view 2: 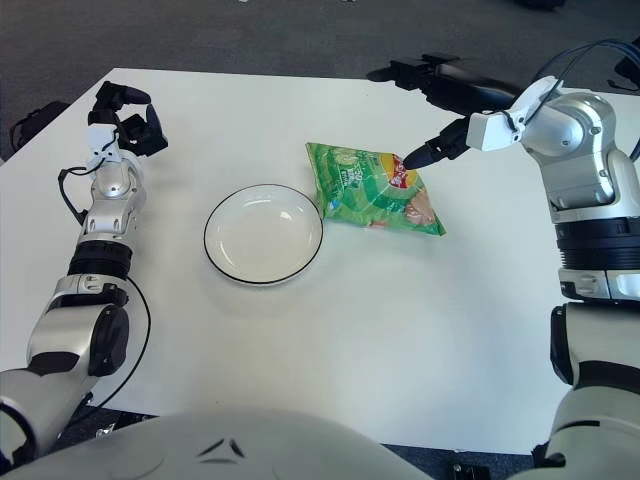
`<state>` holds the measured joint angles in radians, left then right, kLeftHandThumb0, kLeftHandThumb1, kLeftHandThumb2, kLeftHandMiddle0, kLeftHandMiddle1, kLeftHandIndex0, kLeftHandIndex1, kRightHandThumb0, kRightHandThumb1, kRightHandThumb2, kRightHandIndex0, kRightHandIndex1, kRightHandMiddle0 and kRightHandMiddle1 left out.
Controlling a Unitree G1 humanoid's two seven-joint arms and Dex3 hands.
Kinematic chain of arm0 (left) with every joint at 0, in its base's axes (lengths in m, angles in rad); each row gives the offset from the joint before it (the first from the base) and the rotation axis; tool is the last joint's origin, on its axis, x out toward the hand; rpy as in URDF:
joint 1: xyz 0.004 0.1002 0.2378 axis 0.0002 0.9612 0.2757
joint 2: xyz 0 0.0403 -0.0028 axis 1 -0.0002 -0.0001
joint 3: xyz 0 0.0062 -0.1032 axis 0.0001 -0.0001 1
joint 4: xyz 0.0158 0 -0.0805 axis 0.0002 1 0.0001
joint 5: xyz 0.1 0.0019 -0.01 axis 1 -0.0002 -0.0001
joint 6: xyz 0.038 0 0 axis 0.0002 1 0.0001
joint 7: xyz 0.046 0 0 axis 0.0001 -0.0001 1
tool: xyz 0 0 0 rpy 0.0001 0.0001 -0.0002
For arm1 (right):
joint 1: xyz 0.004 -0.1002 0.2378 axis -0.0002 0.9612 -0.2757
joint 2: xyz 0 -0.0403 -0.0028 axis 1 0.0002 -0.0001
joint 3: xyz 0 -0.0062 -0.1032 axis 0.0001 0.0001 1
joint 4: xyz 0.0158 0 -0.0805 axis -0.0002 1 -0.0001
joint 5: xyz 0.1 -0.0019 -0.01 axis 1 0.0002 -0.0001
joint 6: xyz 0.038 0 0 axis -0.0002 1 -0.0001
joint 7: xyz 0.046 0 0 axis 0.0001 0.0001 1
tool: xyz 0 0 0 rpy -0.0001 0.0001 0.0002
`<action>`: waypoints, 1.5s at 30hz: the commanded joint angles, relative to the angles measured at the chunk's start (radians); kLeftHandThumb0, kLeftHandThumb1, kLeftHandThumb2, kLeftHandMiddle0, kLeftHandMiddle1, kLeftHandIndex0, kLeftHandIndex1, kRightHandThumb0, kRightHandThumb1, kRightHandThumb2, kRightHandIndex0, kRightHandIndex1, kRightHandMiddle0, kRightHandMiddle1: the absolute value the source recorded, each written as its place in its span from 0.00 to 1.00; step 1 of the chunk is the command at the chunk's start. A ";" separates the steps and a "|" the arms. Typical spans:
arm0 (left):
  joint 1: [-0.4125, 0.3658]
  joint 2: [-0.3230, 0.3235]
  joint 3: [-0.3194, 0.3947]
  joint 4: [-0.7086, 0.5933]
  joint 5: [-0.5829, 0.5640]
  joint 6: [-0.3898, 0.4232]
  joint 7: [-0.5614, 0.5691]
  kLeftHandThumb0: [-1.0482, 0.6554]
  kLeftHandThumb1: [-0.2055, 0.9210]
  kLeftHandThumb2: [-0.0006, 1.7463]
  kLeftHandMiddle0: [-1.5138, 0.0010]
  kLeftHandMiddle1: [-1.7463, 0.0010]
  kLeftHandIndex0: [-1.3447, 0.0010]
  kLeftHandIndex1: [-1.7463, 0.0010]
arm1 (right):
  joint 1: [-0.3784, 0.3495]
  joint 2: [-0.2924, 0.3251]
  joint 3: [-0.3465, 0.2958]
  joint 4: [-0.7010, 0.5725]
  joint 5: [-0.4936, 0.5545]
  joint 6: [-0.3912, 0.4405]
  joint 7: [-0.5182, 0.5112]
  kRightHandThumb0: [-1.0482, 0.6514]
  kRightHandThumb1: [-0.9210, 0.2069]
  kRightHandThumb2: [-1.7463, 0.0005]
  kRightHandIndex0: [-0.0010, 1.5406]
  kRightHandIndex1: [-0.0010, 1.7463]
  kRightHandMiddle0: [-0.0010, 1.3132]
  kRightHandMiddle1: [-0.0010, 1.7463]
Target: Put the snack into the plate.
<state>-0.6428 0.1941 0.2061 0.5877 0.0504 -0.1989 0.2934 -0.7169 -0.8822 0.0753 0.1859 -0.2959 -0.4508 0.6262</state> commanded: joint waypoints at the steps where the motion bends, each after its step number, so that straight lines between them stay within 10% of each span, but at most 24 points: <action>1: 0.011 0.007 0.000 -0.009 0.009 -0.001 0.013 0.34 0.51 0.72 0.31 0.00 0.58 0.00 | 0.014 0.004 -0.003 -0.033 -0.020 0.031 -0.007 0.05 0.16 0.82 0.00 0.00 0.00 0.05; 16: 0.017 0.002 0.002 -0.014 -0.005 -0.006 0.008 0.34 0.52 0.71 0.31 0.00 0.58 0.00 | 0.027 0.034 0.059 -0.019 -0.105 0.064 -0.021 0.04 0.12 0.83 0.00 0.00 0.00 0.01; 28: 0.025 -0.003 0.001 -0.013 0.003 -0.018 0.020 0.35 0.54 0.69 0.30 0.00 0.60 0.00 | -0.066 0.130 0.201 0.298 -0.177 -0.096 -0.064 0.02 0.04 0.87 0.00 0.00 0.00 0.00; 45: 0.029 -0.004 0.006 -0.026 -0.005 -0.016 0.020 0.35 0.53 0.70 0.29 0.00 0.59 0.00 | -0.106 0.194 0.262 0.430 -0.254 -0.113 -0.113 0.00 0.00 0.71 0.00 0.00 0.00 0.00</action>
<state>-0.6208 0.1858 0.2078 0.5657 0.0475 -0.2066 0.3112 -0.8214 -0.7120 0.3185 0.6015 -0.5368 -0.5789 0.5108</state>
